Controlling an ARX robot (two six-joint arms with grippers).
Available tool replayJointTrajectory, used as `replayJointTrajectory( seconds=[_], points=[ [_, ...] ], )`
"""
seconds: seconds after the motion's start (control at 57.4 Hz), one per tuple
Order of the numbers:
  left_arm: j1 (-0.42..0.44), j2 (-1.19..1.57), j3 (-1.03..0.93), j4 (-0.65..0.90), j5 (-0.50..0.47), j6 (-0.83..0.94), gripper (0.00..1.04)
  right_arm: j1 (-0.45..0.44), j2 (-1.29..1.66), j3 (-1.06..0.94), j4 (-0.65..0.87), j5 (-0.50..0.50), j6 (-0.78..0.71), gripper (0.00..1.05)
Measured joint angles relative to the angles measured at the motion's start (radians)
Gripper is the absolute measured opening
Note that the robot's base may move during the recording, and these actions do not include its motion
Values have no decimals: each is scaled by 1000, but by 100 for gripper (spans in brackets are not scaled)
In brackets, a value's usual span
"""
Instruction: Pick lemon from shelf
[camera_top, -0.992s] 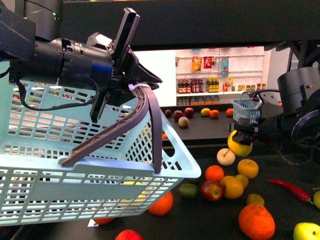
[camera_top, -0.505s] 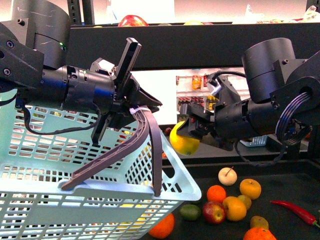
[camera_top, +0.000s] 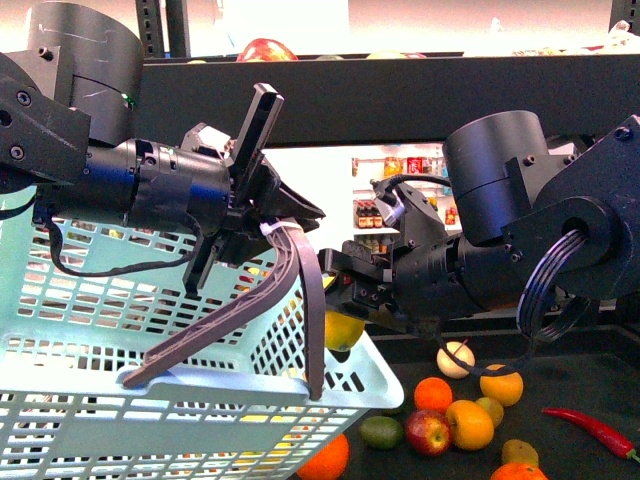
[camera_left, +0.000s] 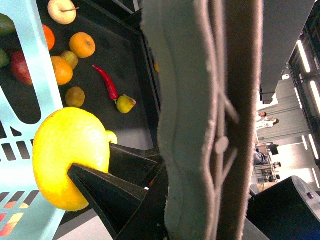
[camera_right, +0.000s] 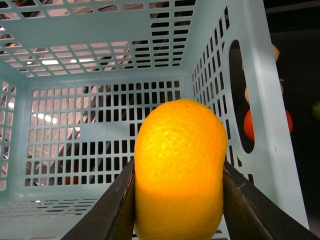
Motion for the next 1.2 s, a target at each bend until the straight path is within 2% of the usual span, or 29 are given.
replayJointTrajectory(
  seconds=[0.157,0.313,0.4,0.505,0.609,0.853,1.062,1.201],
  points=[
    [0,0,0,0,-5,3,8,6,5,-1,14,0,-5,43],
    [2,0,0,0,-8,5,8,9,10,-2,32,0,-5,65],
    [2,0,0,0,-8,5,8,9,11,-2,38,0,-5,84],
    [2,0,0,0,-8,4,8,6,11,-2,40,4,-3,98],
    [2,0,0,0,-11,4,8,-2,11,-2,40,14,-11,97],
    [2,0,0,0,-1,2,8,-61,-59,-62,56,159,-135,97],
    [0,0,0,0,-1,0,8,-160,-326,-277,148,298,-286,97],
    [0,0,0,0,-1,0,8,-198,-563,-488,167,320,-331,97]
  ],
)
